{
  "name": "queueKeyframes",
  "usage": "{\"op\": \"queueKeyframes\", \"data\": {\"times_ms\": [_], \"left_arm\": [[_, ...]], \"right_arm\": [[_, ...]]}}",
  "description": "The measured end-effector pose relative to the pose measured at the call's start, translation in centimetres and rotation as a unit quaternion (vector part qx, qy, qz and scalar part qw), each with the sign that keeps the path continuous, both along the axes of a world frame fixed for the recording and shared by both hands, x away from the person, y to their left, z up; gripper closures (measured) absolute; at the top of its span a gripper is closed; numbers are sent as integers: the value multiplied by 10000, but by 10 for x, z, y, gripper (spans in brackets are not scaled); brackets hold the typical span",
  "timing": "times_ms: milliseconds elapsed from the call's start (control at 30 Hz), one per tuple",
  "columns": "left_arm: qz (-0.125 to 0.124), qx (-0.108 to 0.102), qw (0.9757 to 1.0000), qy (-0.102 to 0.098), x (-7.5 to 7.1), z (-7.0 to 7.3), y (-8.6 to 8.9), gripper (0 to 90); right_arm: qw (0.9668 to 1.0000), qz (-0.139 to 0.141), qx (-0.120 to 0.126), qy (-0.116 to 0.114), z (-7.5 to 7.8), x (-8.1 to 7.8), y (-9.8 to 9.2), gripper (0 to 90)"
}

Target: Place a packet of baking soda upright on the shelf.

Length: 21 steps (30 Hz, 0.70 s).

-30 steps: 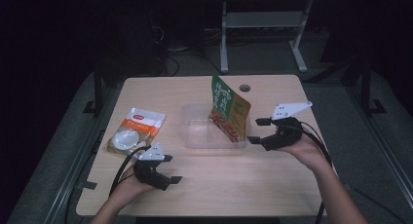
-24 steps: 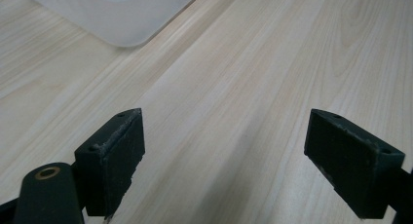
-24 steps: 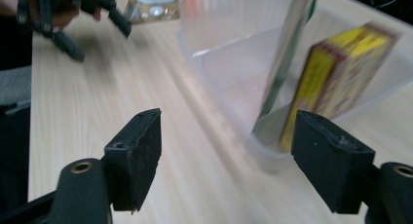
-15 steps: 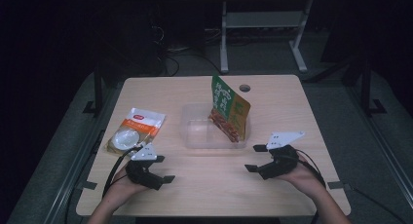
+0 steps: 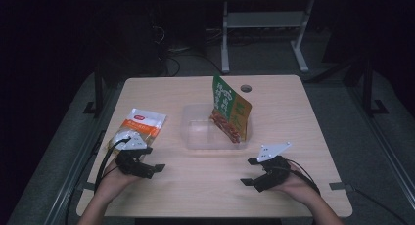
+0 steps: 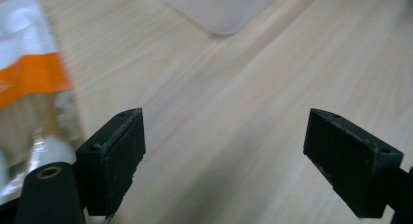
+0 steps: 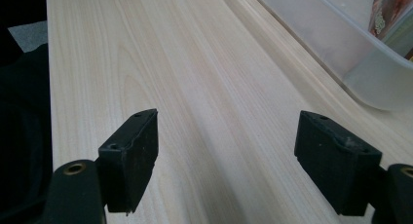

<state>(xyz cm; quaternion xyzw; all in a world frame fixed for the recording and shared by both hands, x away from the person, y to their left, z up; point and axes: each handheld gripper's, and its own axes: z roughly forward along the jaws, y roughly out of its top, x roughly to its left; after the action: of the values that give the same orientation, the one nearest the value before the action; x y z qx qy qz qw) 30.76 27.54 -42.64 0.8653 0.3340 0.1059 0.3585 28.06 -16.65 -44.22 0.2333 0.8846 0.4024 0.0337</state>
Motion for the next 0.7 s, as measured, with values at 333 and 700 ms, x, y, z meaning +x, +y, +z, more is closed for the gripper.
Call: {"op": "queueKeyframes", "data": {"times_ms": [333, 700], "left_arm": [[804, -47, 9967, -126, 28, 12, 37, 149], [1787, 498, 9826, -126, 74, 4, 80, 154]], "right_arm": [[10000, 32, -41, 16, -3, 2, 1, 235], [9999, 17, -93, 43, -4, 2, 1, 236]]}}
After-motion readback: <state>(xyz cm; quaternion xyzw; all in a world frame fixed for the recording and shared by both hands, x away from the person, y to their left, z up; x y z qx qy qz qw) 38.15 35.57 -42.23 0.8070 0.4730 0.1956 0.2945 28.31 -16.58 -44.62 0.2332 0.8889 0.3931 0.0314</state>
